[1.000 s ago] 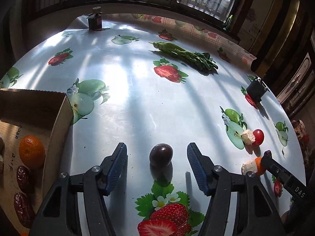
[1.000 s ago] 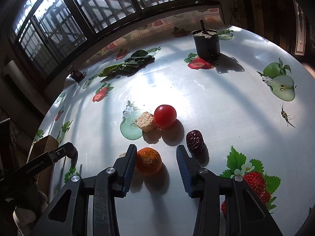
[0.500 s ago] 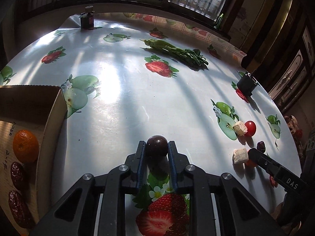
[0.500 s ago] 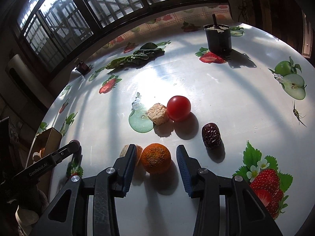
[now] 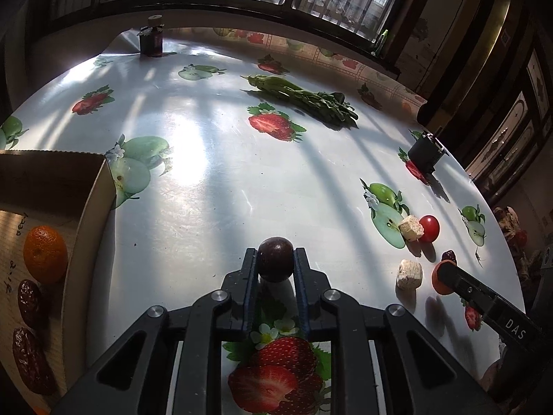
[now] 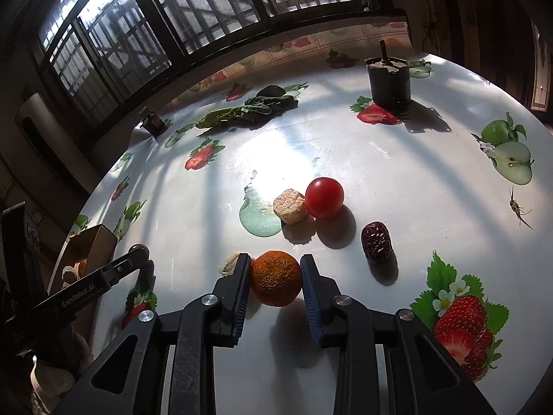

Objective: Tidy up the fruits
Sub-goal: 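Carry the plum with the left tool into the box while the right tool carries the orange there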

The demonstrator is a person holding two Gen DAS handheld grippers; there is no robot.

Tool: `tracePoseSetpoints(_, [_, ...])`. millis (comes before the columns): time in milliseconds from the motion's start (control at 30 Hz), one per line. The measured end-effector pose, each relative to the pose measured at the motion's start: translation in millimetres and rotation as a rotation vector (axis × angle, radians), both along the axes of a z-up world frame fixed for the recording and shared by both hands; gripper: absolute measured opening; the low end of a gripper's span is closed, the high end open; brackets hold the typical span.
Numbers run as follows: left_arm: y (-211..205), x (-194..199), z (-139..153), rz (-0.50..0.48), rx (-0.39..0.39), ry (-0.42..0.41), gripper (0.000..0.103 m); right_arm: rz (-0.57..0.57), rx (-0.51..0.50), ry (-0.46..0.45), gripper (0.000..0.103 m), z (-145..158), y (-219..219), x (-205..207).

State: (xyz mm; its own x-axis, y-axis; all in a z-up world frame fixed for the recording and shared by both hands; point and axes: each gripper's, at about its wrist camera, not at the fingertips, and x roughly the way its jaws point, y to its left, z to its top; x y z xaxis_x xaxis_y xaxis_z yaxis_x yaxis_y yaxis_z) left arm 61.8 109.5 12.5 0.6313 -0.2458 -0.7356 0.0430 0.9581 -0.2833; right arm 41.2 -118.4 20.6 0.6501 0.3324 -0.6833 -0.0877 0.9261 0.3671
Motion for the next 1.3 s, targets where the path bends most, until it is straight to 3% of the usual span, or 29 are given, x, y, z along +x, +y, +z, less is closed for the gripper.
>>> tracePoseSetpoints(267, [6,-37,43,0.004,-0.013,-0.112,0.019,-0.012,-0.031,-0.012,0.031,6,6,-6])
tracePoseSetpoints(400, [34,-76,64,0.026,-0.032,-0.138,0.019,0.006,-0.015,-0.026,0.031,21,16,-19])
tracePoseSetpoints(533, [81,-114,74,0.111,-0.031,-0.144,0.019,0.068,0.013,-0.045,0.031,40,42,-41])
tracePoseSetpoints(667, [137,-148,70,0.248,0.009,-0.116,0.019,0.170,0.029,-0.077,0.031,60,84,-63])
tracePoseSetpoints(833, [182,-173,52,0.350,0.066,-0.047,0.020,0.339,0.044,-0.071,0.032,66,155,-88])
tracePoseSetpoints(1067, [200,-186,21,0.350,0.124,0.052,0.020,0.582,-0.062,-0.044,0.032,41,259,-128])
tracePoseSetpoints(1300, [204,-190,17,0.346,0.100,0.047,0.020,0.670,-0.169,-0.017,0.032,14,303,-141])
